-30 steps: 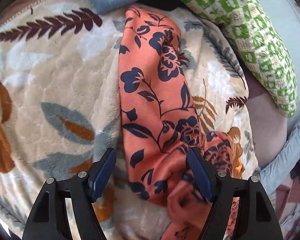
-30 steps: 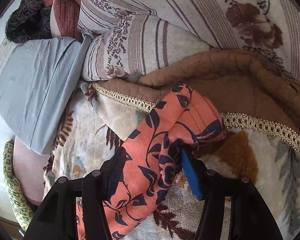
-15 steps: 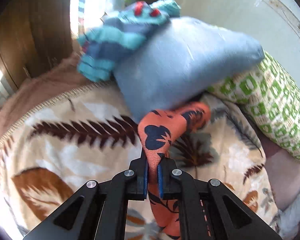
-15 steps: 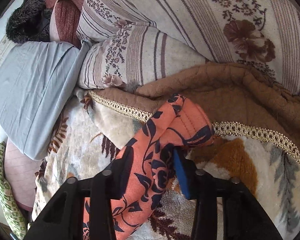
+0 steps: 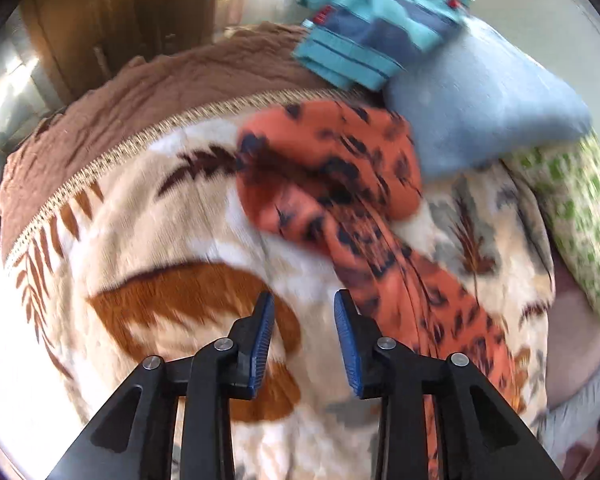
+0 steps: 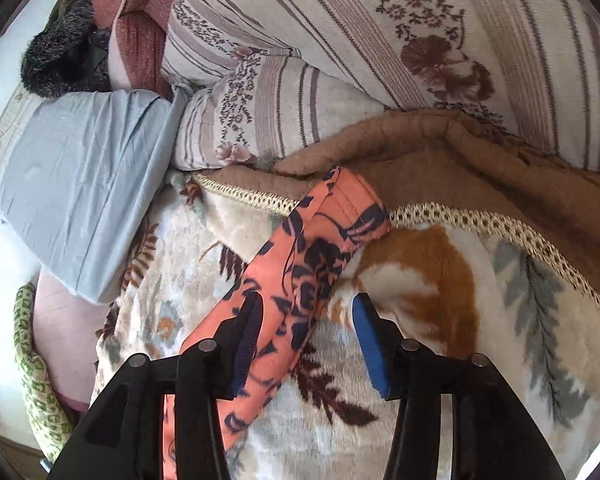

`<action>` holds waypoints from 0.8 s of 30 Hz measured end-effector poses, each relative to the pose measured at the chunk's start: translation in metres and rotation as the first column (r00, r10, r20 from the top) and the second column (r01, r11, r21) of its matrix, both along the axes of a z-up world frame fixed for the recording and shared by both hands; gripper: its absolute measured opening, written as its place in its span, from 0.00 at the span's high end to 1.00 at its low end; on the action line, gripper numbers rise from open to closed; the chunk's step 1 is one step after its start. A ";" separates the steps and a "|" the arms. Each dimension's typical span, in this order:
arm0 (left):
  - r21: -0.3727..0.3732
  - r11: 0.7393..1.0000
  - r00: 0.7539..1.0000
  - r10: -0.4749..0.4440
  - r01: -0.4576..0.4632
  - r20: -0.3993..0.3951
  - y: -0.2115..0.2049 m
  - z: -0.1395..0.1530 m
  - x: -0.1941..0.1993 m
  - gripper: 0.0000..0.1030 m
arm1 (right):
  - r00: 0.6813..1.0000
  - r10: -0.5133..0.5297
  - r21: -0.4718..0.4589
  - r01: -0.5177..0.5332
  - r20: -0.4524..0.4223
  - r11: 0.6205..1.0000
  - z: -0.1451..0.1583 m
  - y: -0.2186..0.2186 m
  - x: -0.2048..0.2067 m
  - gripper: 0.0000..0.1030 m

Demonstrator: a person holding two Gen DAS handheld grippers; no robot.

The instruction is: Fold small clothes

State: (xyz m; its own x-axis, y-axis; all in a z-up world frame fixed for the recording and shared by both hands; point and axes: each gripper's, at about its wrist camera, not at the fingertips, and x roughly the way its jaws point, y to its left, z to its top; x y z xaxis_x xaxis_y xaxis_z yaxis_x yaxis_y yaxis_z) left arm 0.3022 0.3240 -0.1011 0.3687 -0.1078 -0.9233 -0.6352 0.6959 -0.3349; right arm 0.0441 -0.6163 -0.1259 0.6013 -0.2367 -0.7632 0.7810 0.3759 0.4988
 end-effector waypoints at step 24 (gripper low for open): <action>0.063 0.618 0.620 -0.784 0.784 -0.028 -0.200 -0.048 -0.189 0.88 | 0.523 0.852 0.128 -0.843 -0.027 0.522 -0.031 0.334 -0.070 0.36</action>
